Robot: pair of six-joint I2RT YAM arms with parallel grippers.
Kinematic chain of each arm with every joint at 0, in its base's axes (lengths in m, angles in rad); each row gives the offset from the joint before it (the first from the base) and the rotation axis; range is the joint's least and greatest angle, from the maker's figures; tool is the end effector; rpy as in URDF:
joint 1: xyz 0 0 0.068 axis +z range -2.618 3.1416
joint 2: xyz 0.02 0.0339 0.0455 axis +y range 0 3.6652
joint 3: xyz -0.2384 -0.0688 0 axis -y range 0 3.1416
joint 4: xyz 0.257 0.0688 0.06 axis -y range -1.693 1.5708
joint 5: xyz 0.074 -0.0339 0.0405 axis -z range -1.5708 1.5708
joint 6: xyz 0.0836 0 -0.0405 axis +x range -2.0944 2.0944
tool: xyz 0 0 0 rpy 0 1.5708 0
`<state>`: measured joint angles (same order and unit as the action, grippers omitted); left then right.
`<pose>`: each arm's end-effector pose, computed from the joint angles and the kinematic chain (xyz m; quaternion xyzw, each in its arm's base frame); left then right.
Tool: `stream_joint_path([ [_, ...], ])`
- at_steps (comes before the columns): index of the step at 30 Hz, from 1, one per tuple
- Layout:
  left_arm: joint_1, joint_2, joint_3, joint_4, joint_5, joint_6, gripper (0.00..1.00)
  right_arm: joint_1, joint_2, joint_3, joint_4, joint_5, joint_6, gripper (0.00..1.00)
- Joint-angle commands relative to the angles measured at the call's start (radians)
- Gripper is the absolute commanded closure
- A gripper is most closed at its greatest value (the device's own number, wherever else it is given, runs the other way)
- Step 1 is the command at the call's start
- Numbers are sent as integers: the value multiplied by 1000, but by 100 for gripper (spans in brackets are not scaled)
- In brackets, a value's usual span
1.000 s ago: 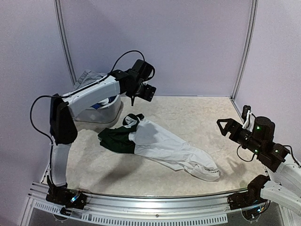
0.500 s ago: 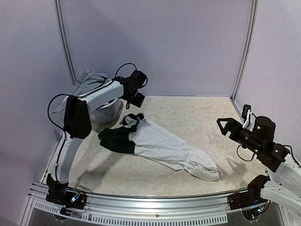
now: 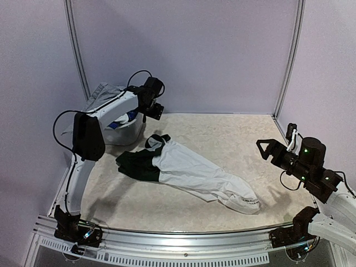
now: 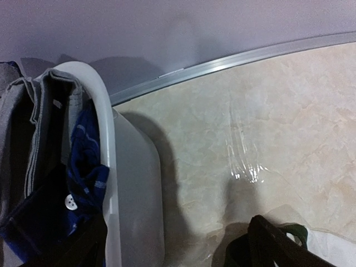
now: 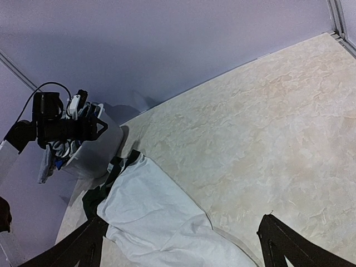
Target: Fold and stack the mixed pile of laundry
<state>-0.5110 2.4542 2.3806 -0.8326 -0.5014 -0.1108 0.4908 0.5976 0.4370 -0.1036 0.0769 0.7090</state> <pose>0.5045 -0.2368 0.1898 0.1027 0.9136 0.1266 0.3726 0.2130 0.1066 0.2247 0.1096 0.7862 0.3177 0.5185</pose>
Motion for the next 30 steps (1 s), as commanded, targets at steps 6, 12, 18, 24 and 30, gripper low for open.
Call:
stream_joint_path([
  [6, -49, -31, -69, 83, 19, 15, 21, 6, 5, -12, 18, 11, -13, 1],
  [12, -37, 50, 27, 25, 25, -3, 24, 6, 11, -7, 17, -6, -12, 1],
  [18, 9, 112, 65, 6, 33, -34, 25, 5, -13, -9, 7, 3, -12, 1],
  [24, 61, 124, 64, 5, 23, -41, 25, 5, -12, -9, 10, 4, -13, 1],
  [30, 108, 116, 56, 6, 15, -43, 25, 6, 5, -11, 17, 6, -13, 1],
])
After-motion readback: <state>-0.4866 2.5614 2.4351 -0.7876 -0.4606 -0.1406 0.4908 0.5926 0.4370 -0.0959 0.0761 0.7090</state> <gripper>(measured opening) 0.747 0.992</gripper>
